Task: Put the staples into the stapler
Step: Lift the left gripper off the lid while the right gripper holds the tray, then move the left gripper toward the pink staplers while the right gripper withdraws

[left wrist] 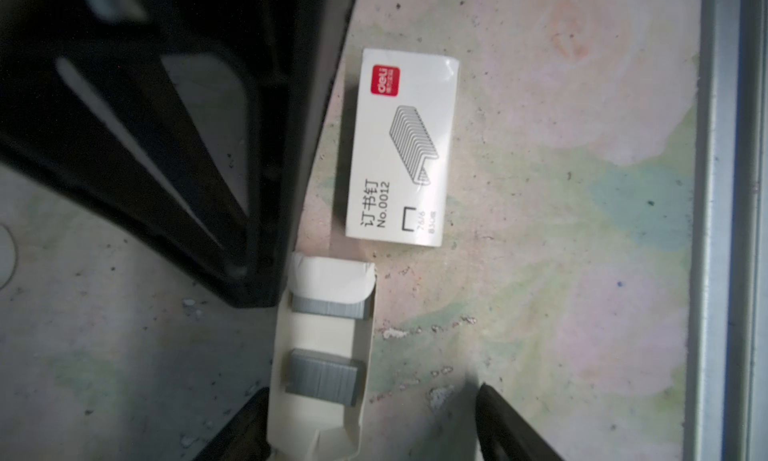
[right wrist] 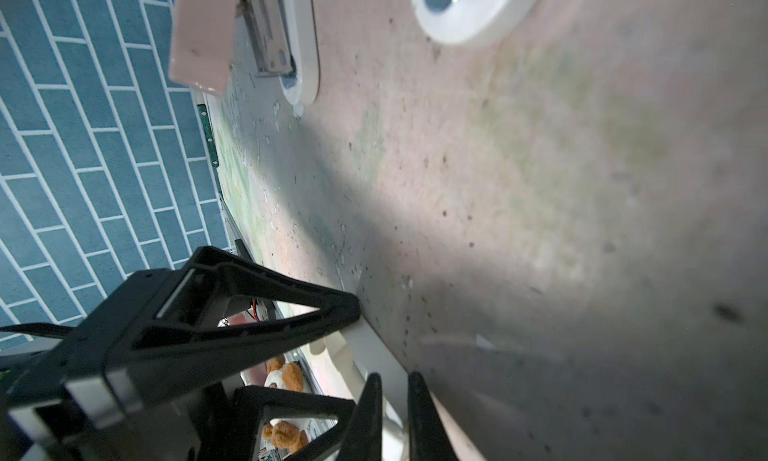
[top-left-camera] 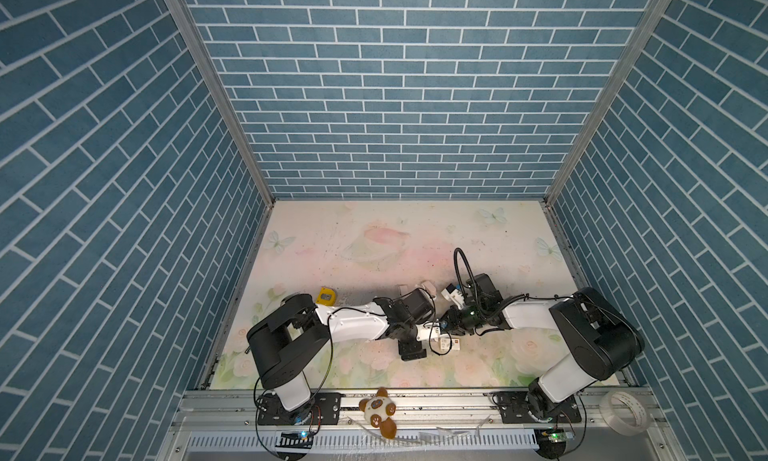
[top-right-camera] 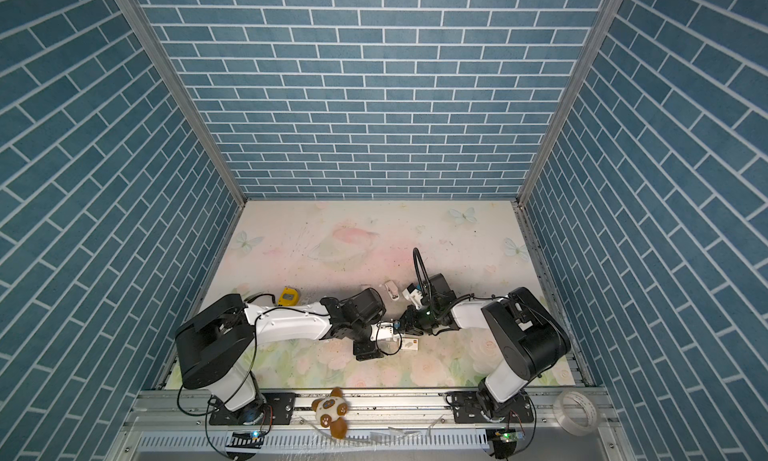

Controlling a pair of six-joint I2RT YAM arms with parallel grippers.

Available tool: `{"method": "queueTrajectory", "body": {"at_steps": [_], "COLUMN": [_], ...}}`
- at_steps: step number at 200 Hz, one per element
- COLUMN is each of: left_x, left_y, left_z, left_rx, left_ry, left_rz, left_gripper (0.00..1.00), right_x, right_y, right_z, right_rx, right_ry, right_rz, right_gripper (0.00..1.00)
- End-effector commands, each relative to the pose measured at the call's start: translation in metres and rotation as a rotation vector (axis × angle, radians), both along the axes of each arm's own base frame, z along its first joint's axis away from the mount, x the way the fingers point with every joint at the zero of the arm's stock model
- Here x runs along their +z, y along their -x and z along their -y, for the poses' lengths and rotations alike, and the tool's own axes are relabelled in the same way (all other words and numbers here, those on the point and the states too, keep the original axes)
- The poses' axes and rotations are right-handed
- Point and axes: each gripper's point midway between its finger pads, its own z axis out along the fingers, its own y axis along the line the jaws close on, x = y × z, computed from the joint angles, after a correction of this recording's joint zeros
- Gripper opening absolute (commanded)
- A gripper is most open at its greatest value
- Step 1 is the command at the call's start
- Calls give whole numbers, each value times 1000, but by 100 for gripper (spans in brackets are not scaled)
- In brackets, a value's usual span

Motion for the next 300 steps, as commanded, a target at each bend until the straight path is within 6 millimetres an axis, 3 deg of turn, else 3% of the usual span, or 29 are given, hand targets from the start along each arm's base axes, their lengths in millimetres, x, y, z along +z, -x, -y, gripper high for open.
{"method": "queueTrajectory", "body": {"at_steps": [1, 26, 59, 93, 147, 166, 198, 222, 249, 271, 300], "left_x": [-18, -16, -6, 9, 40, 60, 106, 124, 118, 107, 88], "left_y": [4, 3, 3, -5, -22, -28, -67, -103, -129, -135, -145], "left_z": [-18, -19, -18, -18, -27, -32, -38, -43, -48, -50, -54], "left_rx": [25, 25, 25, 35, 76, 70, 68, 31, -91, -174, -281], "left_ry": [-83, -78, -53, -27, 34, 53, 95, 140, 60, 19, -39], "left_rz": [-41, -41, -40, -16, -51, -60, 21, 43, 43, -16, 36], "left_gripper": [80, 86, 99, 99, 100, 99, 99, 100, 97, 93, 93], "right_x": [-3, -2, 2, 17, 39, 44, 50, 55, 57, 57, 56], "right_y": [4, 5, -10, -23, -36, -36, -36, -35, -32, -30, -22], "right_z": [1, 4, 8, 13, 39, 46, 53, 55, 59, 62, 69], "right_rx": [33, 29, -10, -51, -145, -170, -203, -226, -245, -261, -281], "right_ry": [17, 32, 89, 111, 138, 146, 148, 139, 140, 143, 158], "right_rz": [16, 26, 85, 150, 214, 228, 239, 244, 247, 242, 236], "right_gripper": [15, 16, 21, 24, 28, 28, 28, 28, 27, 27, 27]}}
